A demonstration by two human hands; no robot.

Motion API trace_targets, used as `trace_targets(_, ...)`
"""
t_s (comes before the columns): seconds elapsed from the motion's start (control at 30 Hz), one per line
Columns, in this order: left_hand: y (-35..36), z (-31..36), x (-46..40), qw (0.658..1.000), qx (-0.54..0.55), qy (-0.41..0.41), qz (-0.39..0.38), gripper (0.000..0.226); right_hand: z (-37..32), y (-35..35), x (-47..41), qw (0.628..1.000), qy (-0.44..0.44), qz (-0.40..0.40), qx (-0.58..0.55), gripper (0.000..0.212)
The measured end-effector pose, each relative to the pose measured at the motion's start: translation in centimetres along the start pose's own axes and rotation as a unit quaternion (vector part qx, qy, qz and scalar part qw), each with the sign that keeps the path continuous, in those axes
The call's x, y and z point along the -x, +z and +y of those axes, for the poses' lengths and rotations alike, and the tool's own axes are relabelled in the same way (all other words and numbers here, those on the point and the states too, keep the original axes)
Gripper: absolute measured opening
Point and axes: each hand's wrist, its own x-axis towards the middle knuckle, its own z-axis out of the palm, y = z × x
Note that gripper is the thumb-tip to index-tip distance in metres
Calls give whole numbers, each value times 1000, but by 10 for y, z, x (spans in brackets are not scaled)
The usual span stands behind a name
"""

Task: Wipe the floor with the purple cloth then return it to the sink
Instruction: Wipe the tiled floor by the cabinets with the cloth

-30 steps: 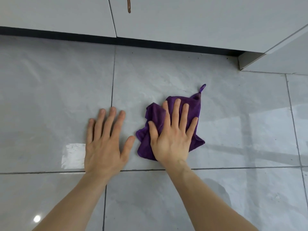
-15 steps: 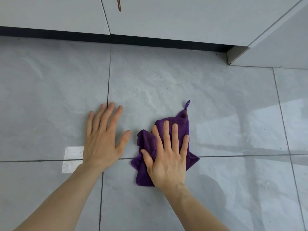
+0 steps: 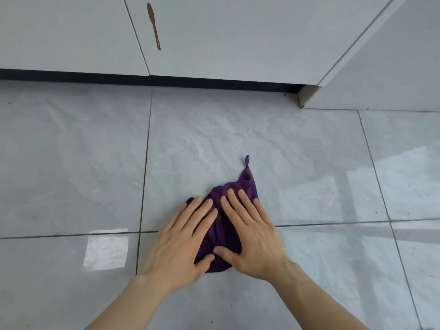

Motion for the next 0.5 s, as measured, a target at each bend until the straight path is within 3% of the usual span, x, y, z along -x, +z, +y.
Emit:
trace_targets(0.1, 1, -4, 7, 999, -5, -35, 11, 82, 9, 1, 11, 1000, 2, -9, 24, 101)
trace_targets(0.23, -2, -4, 9, 997, -6, -61, 44, 55, 12, 5, 37, 1000, -2, -2, 31, 86)
trace_targets(0.4, 2, 6, 16, 996, -71, -23, 42, 37, 5, 11, 54, 998, -2, 62, 17, 47)
trace_targets(0.5, 0, 15, 23, 994, -109, 15, 18, 22, 2, 10, 57, 996, -17, 81, 30, 50)
